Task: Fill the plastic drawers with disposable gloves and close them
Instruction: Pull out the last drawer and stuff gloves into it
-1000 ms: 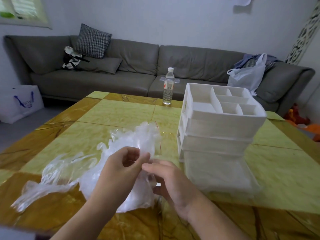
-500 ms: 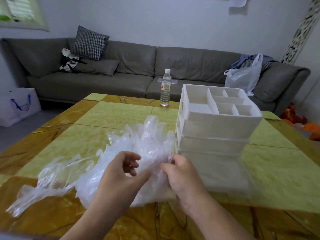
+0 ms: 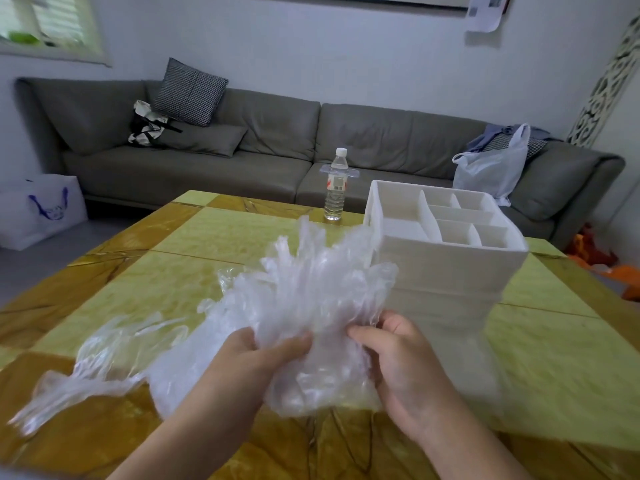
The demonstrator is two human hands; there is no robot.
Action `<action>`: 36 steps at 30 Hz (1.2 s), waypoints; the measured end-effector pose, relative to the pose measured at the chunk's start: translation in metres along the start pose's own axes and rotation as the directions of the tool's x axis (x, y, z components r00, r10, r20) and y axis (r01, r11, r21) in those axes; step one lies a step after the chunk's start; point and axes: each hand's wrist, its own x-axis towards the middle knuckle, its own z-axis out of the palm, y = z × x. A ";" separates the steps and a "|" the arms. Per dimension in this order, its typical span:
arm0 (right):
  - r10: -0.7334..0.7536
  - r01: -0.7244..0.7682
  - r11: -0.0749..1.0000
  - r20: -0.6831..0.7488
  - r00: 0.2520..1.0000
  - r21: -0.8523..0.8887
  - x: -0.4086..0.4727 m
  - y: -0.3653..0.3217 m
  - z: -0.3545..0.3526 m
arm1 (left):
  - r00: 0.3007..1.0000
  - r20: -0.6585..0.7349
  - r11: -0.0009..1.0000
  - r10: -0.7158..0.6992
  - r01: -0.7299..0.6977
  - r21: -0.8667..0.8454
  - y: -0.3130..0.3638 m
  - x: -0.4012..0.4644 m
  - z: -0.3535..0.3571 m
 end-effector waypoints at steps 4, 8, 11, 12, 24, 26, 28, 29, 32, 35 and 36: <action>-0.116 0.096 0.977 -0.099 0.988 -0.192 0.000 -0.003 -0.009 | 0.975 -0.134 0.980 0.177 -0.162 0.114 -0.003 0.002 -0.002; -0.103 0.095 0.994 -0.147 0.984 -0.062 0.003 -0.007 -0.015 | 0.948 -0.226 0.973 0.226 -0.208 0.100 0.000 0.001 -0.002; 0.077 -0.073 0.995 0.067 0.995 -0.061 -0.002 -0.005 -0.013 | 0.954 -0.185 0.969 0.237 -0.217 0.121 0.001 -0.004 0.002; 0.134 -0.121 0.987 0.126 0.983 -0.107 -0.006 -0.006 -0.008 | 0.957 -0.160 0.964 0.242 -0.219 0.148 0.000 -0.005 0.003; 0.149 -0.149 0.989 -0.027 0.988 0.009 -0.002 -0.002 -0.013 | 0.973 -0.160 0.970 0.163 -0.129 0.206 -0.004 -0.003 0.008; 0.221 -0.229 0.972 0.130 0.967 0.050 -0.004 -0.005 -0.016 | 0.968 -0.184 0.975 0.168 -0.137 0.173 -0.005 -0.001 0.008; 0.224 -0.256 0.961 0.250 0.942 0.104 -0.004 -0.006 -0.020 | 0.954 -0.219 0.966 0.204 -0.160 0.204 -0.007 0.001 0.007; 0.210 -0.255 0.959 0.296 0.932 0.123 -0.003 -0.005 -0.023 | 0.946 -0.234 0.960 0.223 -0.173 0.218 -0.008 0.001 0.006; 0.173 -0.219 0.972 0.383 0.907 0.080 -0.004 -0.005 -0.025 | 0.929 -0.276 0.959 0.246 -0.194 0.205 -0.009 0.003 0.005; 0.191 -0.184 0.981 0.331 0.924 -0.054 -0.008 -0.004 -0.016 | 0.929 -0.272 0.955 0.251 -0.192 0.228 -0.008 0.001 0.006; 0.204 -0.182 0.978 0.253 0.946 -0.106 -0.007 -0.002 -0.012 | 0.931 -0.257 0.947 0.258 -0.192 0.256 -0.008 -0.001 0.007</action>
